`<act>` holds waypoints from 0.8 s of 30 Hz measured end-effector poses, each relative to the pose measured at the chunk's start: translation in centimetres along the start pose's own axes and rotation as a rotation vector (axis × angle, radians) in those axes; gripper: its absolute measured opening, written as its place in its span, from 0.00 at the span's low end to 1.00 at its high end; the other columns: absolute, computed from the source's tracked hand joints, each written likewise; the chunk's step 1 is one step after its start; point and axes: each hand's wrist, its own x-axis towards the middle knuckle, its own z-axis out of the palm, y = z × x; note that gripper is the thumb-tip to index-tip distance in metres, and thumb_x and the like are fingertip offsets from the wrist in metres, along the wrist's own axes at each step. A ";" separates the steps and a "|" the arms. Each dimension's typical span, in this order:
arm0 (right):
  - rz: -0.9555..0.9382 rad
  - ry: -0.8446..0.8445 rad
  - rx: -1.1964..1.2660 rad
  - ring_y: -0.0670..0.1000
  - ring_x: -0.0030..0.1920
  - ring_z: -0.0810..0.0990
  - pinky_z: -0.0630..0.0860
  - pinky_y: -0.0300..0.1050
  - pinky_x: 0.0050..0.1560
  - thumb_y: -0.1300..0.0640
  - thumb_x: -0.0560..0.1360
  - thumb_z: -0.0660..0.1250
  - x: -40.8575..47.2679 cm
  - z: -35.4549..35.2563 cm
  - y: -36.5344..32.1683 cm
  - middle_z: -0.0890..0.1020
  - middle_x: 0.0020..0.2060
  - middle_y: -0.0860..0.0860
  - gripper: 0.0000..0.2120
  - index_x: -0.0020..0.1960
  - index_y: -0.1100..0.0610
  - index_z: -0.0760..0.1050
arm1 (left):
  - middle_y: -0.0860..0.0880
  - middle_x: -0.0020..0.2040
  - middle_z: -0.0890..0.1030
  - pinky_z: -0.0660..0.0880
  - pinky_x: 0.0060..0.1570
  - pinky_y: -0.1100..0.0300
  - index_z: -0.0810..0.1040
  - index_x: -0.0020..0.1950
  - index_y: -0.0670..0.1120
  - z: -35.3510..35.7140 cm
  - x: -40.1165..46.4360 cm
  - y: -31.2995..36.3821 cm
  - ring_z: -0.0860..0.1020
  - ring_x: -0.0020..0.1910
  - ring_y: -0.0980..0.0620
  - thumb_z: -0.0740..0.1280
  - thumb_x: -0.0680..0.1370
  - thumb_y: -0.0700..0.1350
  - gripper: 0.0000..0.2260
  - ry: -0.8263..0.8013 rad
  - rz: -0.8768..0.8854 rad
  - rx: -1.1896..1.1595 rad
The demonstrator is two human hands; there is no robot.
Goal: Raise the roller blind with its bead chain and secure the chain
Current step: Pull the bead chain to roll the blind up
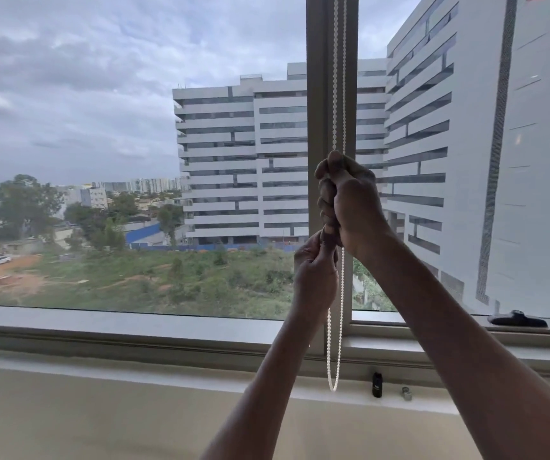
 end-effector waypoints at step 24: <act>-0.191 0.093 -0.220 0.45 0.22 0.58 0.56 0.36 0.22 0.59 0.83 0.55 -6.8 -1.7 6.4 0.62 0.23 0.47 0.18 0.34 0.56 0.67 | 0.53 0.35 0.81 0.67 0.26 0.65 0.79 0.50 0.45 0.9 5.8 9.6 0.74 0.28 0.56 0.50 0.80 0.66 0.29 -0.391 -0.342 -0.431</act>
